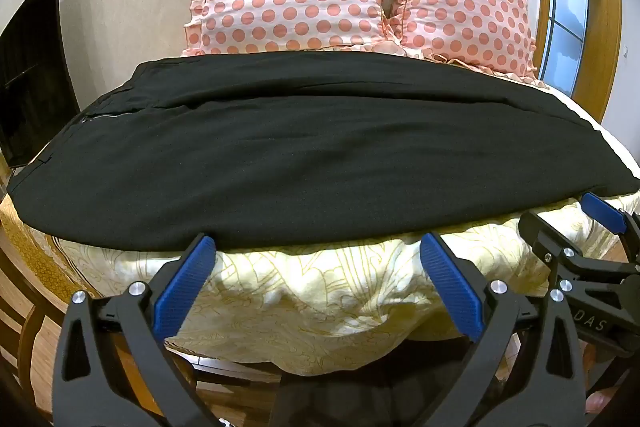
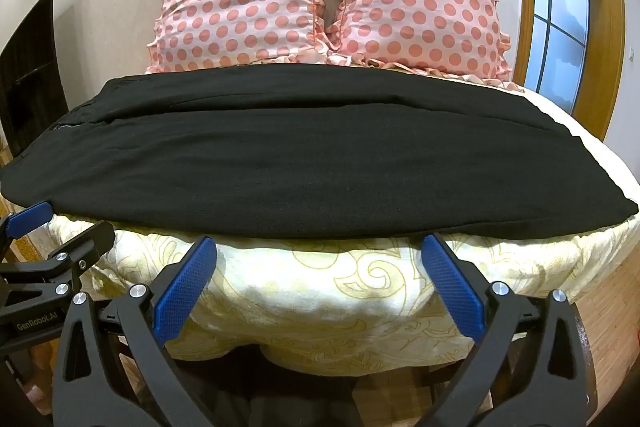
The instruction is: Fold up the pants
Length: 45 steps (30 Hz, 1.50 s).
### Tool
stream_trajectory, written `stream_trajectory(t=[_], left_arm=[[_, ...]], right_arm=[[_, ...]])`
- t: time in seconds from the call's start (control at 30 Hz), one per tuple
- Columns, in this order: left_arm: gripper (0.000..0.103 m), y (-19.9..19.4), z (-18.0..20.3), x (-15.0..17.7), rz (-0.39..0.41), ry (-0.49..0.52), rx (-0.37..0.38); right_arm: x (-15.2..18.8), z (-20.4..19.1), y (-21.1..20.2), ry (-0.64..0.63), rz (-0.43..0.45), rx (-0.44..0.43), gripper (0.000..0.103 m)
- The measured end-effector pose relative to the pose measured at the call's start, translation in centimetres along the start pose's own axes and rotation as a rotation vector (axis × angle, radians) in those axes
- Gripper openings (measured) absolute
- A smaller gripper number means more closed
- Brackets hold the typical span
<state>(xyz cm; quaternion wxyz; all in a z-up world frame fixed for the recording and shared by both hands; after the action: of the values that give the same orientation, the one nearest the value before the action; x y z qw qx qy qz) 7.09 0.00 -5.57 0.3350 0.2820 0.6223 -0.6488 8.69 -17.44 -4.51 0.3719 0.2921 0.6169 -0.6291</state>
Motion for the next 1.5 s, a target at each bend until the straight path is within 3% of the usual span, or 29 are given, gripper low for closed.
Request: stream_trajectory(t=[1.5], left_arm=[[0.101,-0.06,0.03,-0.1,0.013,0.003,0.0]], right_arm=[[0.02,0.0,0.0,0.0,0.0,0.0,0.102]])
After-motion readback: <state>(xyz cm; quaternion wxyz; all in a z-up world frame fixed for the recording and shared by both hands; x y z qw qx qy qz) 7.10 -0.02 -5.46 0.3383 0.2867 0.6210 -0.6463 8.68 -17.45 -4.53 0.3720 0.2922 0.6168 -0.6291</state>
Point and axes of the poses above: each gripper's, at about its wrist camera, not at the fingertips, and y roughly the way its jaws point, z to its right, x to its underside, the point moved 9 cm from there along y, roughly the way its jaws point, and after that the axes turned 6 degrees about -y, right-handed, at the moved point
